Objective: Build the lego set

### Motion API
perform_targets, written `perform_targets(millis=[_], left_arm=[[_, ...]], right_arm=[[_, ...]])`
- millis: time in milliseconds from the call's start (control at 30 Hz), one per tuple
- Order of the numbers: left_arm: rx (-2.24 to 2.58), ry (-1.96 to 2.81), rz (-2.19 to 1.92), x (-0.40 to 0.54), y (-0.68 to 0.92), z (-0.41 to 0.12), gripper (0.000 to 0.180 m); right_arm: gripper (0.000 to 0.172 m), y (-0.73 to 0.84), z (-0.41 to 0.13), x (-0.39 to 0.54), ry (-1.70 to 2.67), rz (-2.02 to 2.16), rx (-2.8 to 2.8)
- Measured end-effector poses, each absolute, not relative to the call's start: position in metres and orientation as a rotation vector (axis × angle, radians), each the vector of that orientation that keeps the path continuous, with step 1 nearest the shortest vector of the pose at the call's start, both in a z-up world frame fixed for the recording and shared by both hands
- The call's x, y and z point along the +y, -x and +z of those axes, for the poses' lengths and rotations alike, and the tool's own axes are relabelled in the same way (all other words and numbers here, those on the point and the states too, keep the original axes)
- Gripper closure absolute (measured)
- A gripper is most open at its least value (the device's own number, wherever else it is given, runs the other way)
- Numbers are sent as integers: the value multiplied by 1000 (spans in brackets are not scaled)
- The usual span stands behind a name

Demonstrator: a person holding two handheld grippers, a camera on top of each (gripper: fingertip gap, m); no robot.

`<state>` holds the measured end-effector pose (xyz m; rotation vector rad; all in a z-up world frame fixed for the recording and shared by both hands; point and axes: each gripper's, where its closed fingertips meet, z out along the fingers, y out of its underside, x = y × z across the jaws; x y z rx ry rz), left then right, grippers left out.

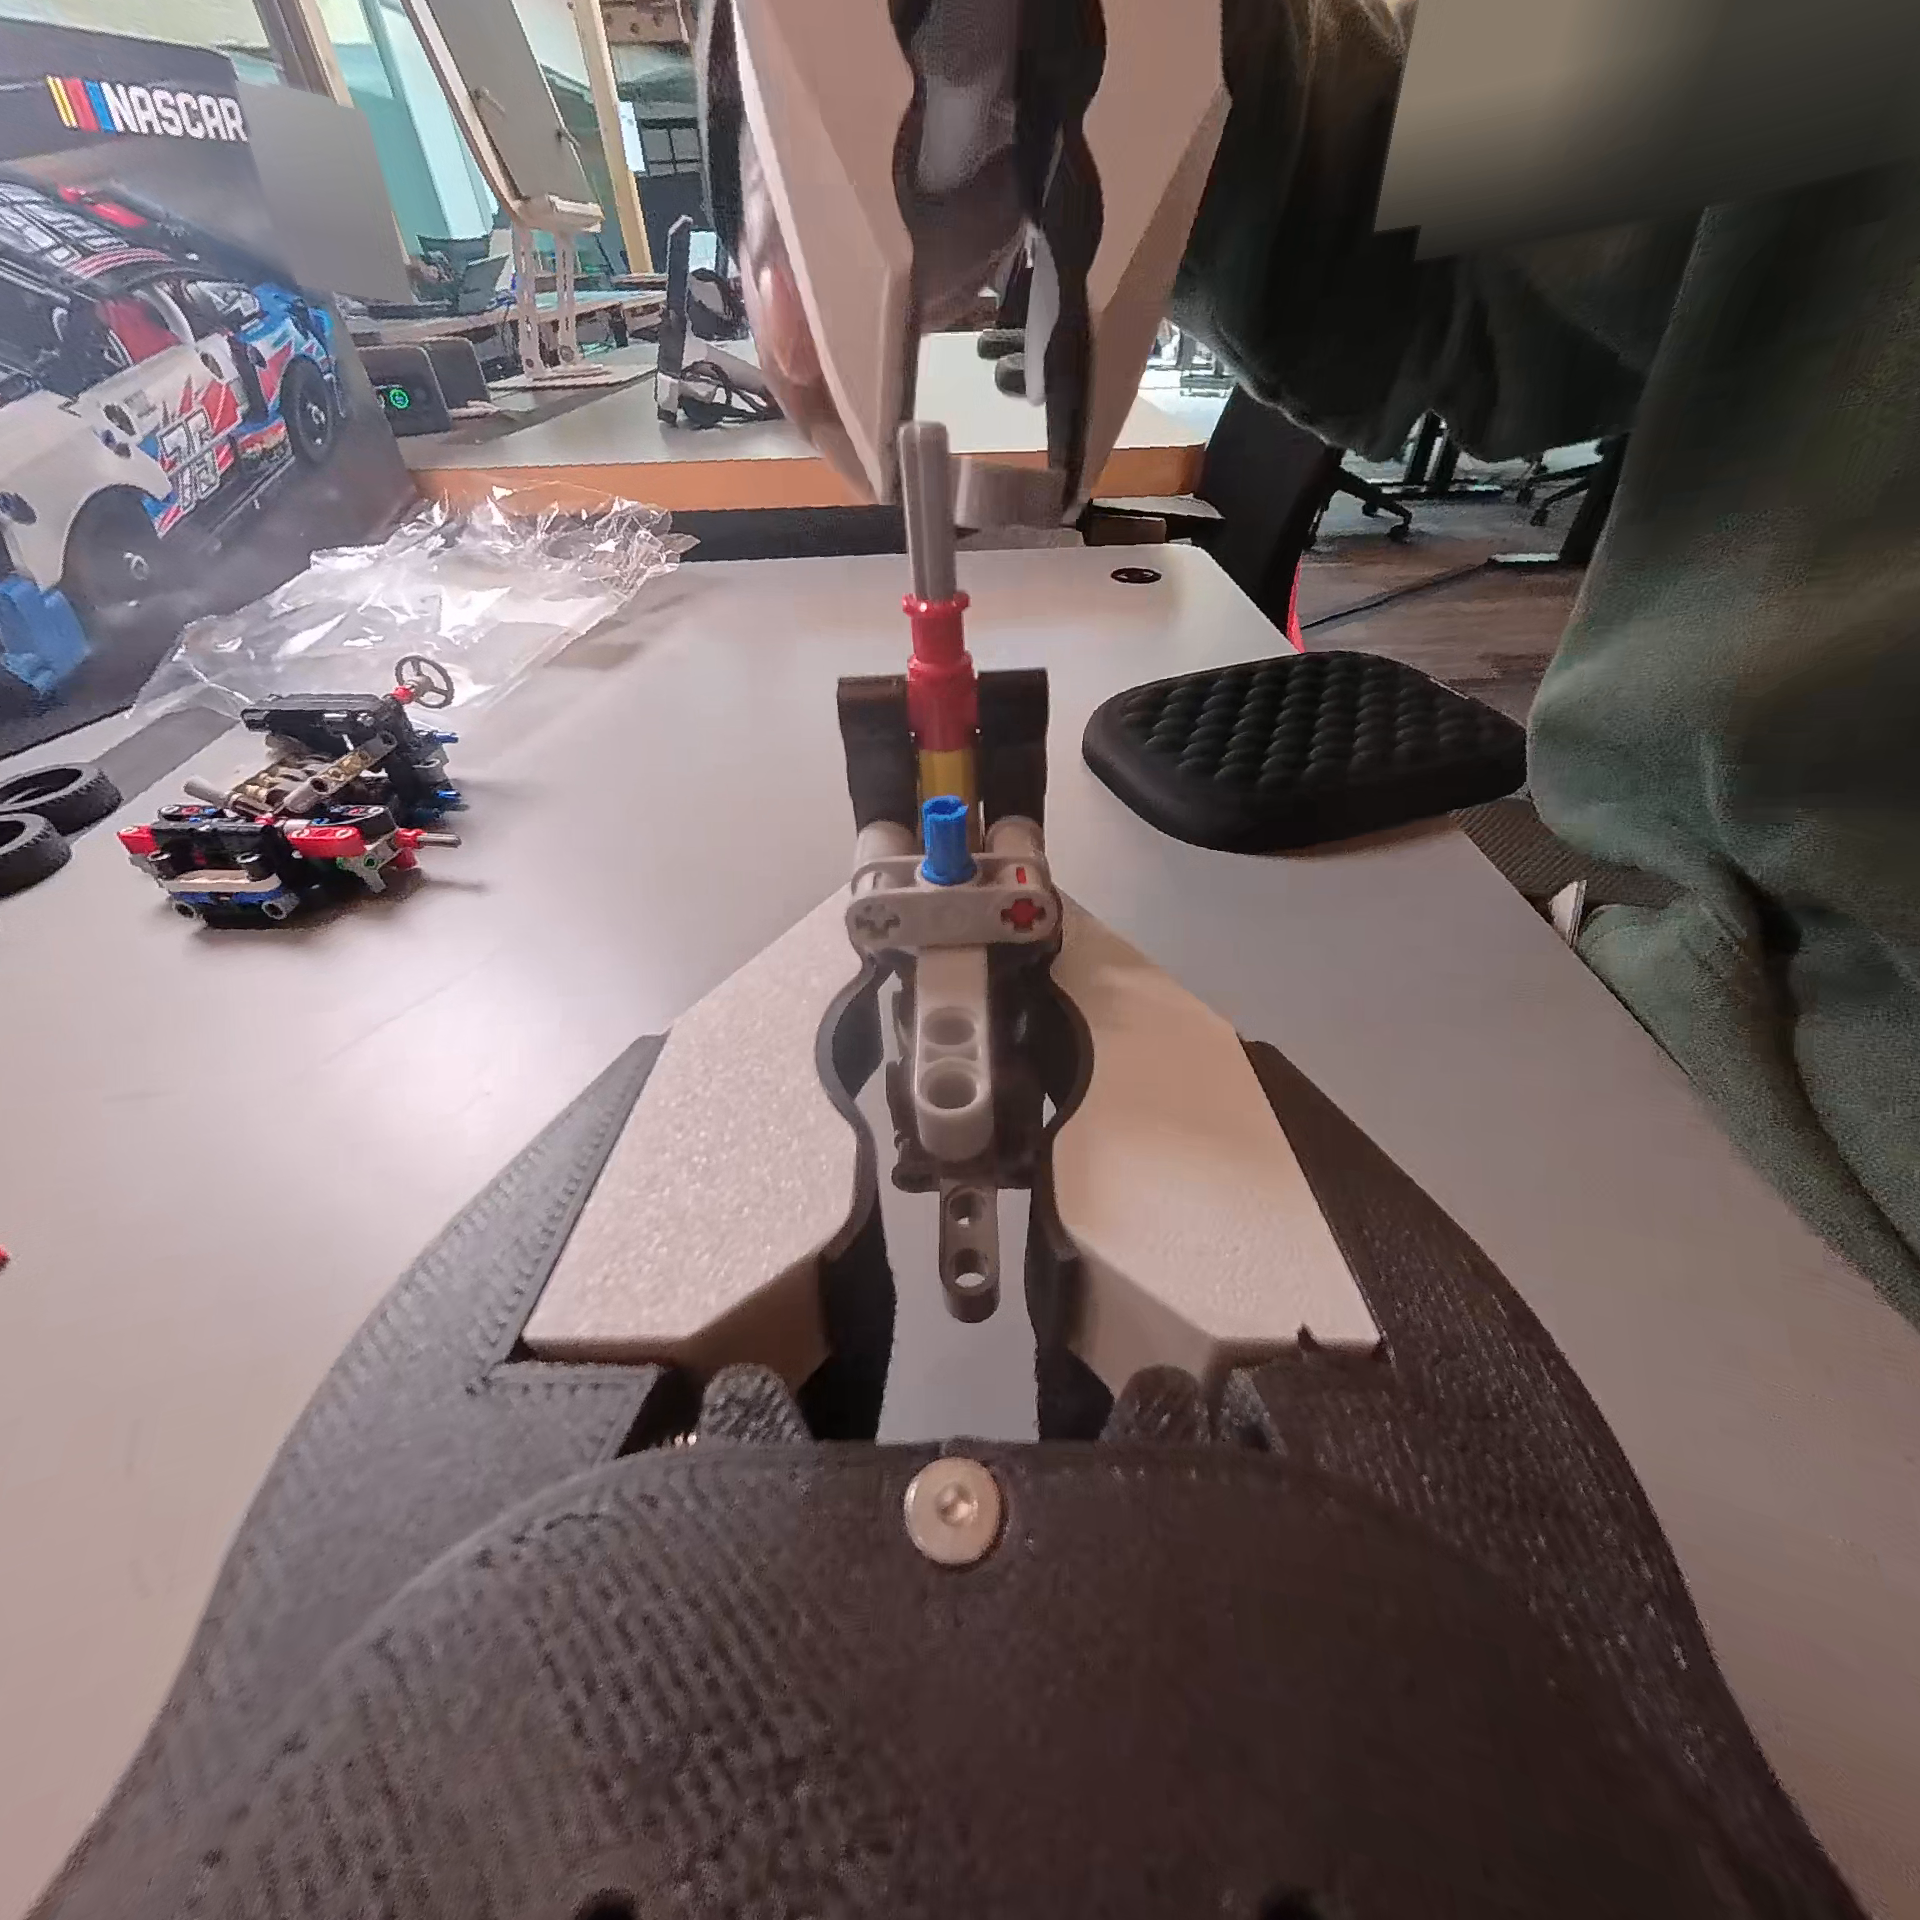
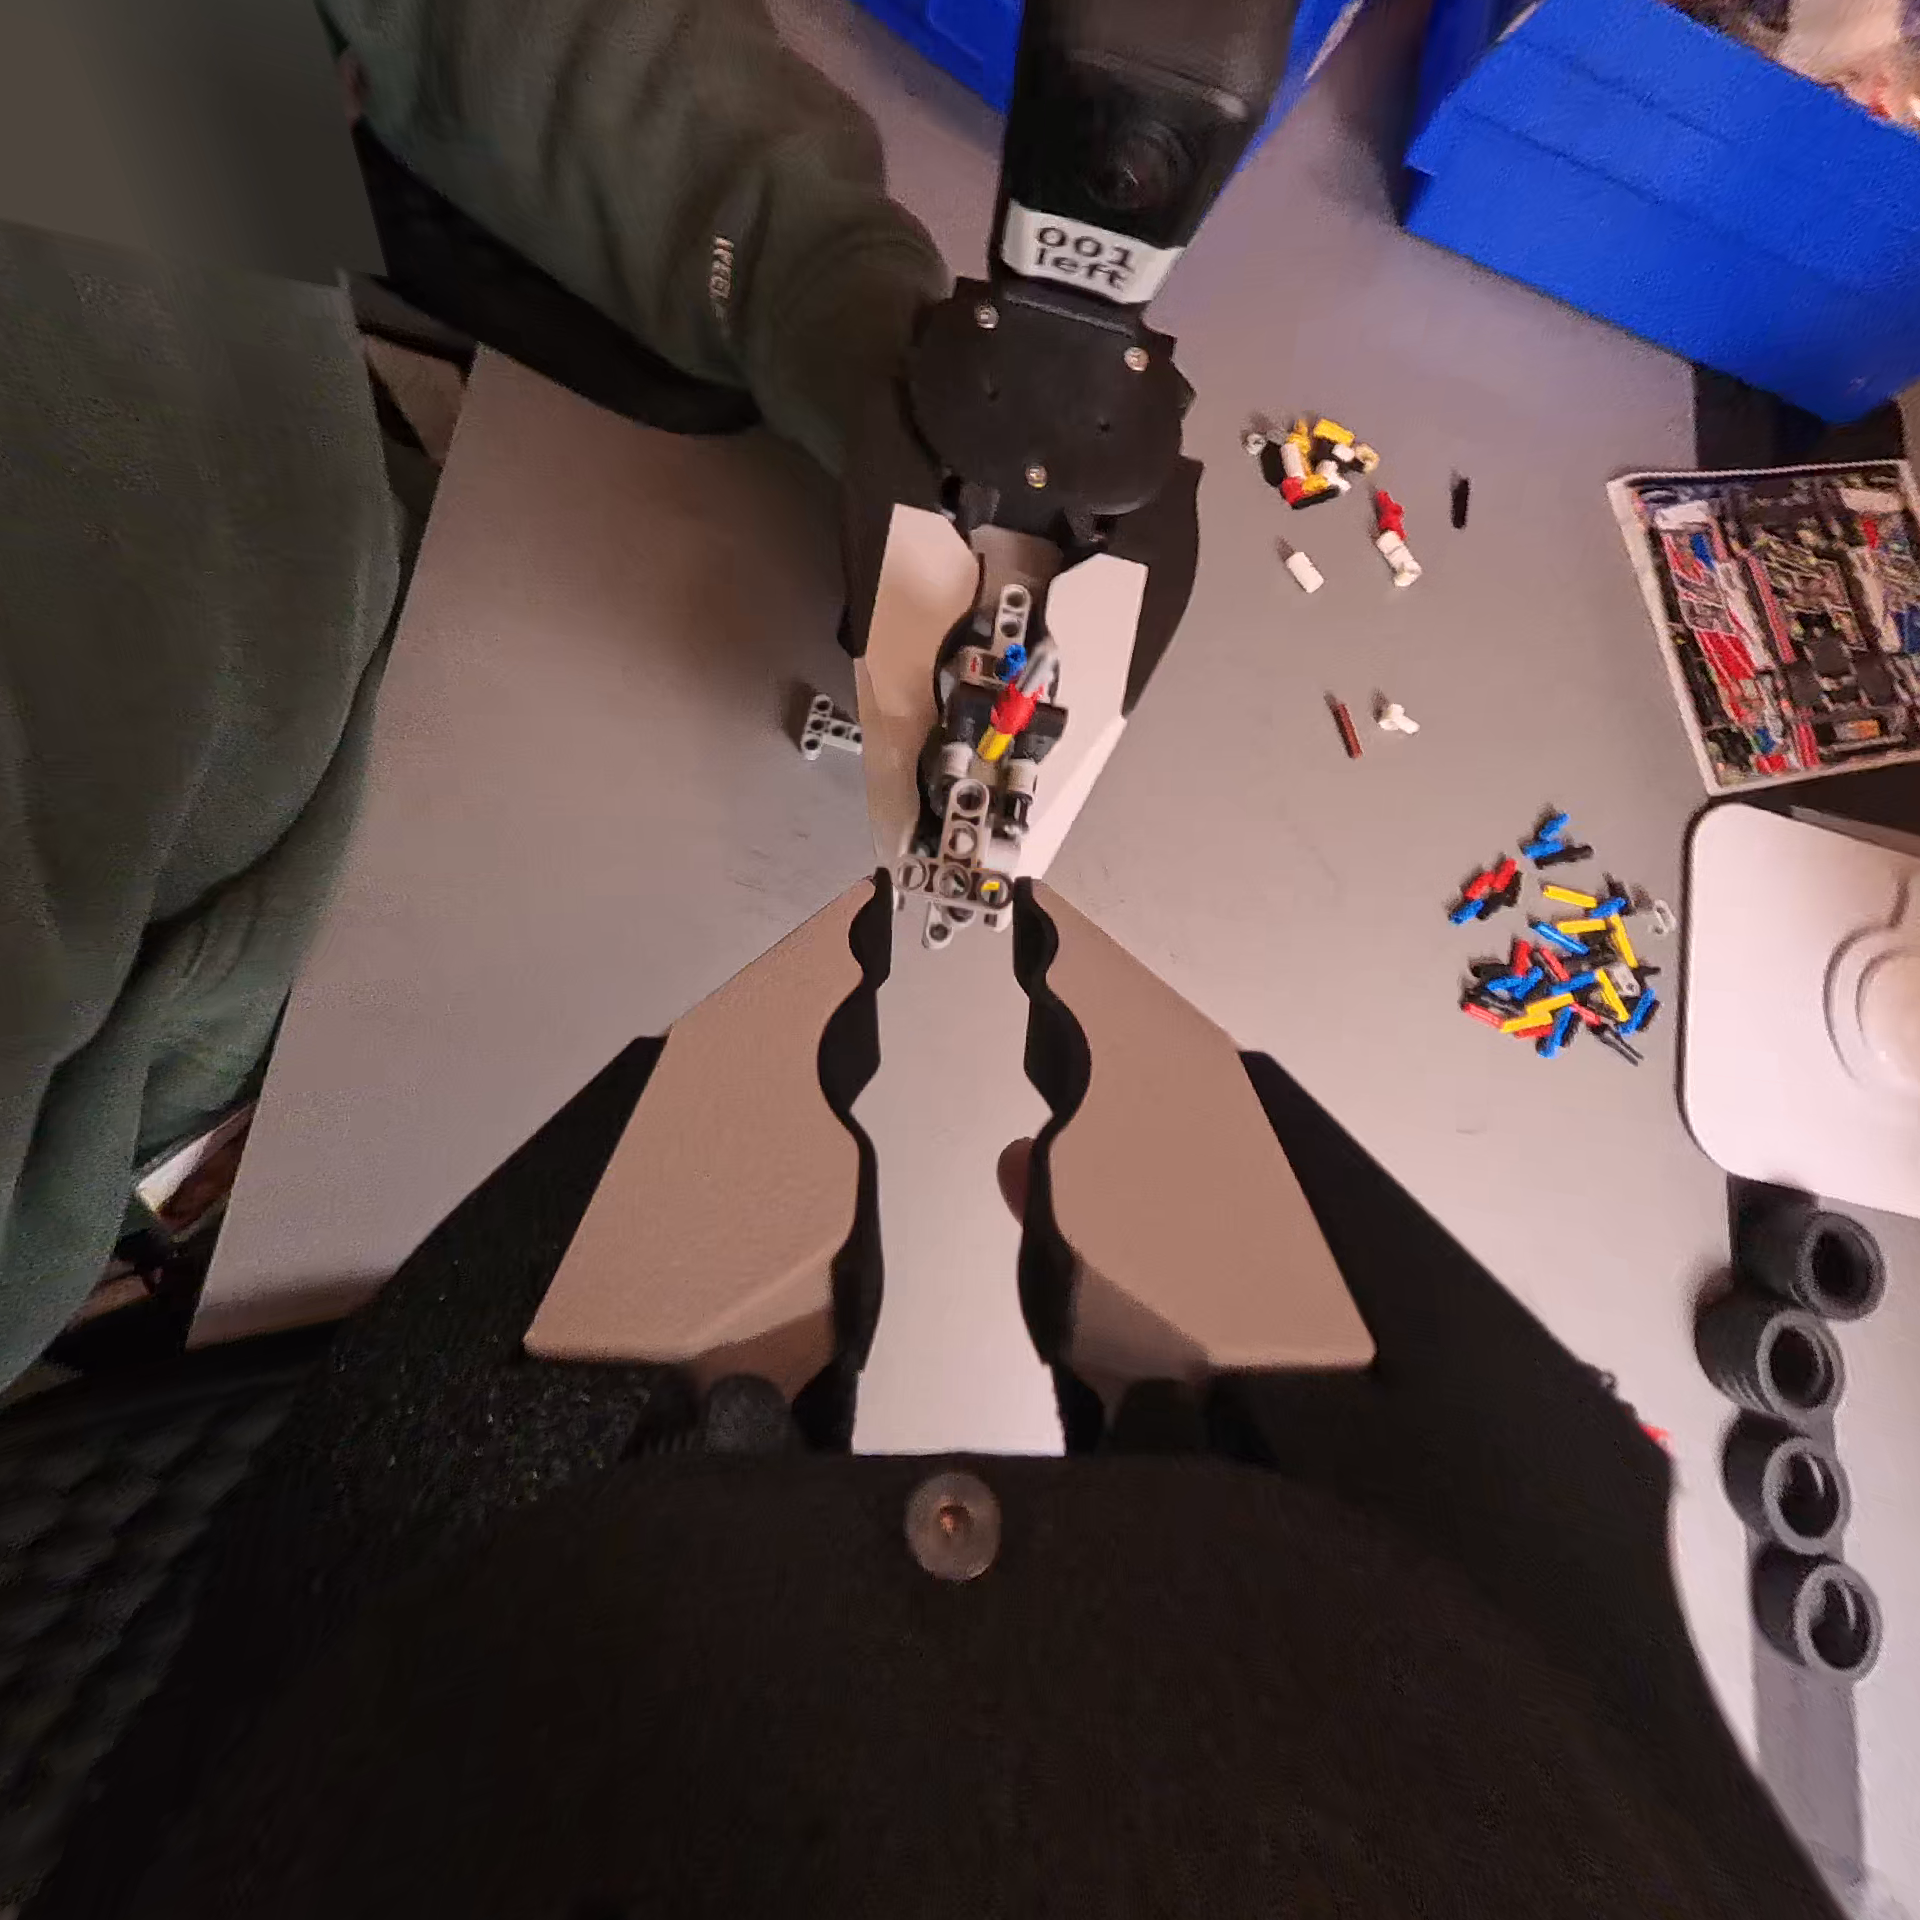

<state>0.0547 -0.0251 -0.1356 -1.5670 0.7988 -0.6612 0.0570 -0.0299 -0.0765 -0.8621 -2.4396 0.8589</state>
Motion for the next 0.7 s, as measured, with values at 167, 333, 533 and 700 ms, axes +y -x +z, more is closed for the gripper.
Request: perform_targets(millis=[167,333,533,700], left_arm=[[822,1568,-658,-28,-58,-137,159],[832,1555,-659,-29,-59,-135,159],[843,1556,-658,-30,-61,-137,159],[847,1559,-657,-30,-62,-138,159]], right_arm=[[150,-55,-93,-34,855,788,-2535],[150,-57,-99,-32,873,766,-2557],[150,-59,-100,-31,891,765,-2572],[150,-59,-102,-31,904,750,-2585]])
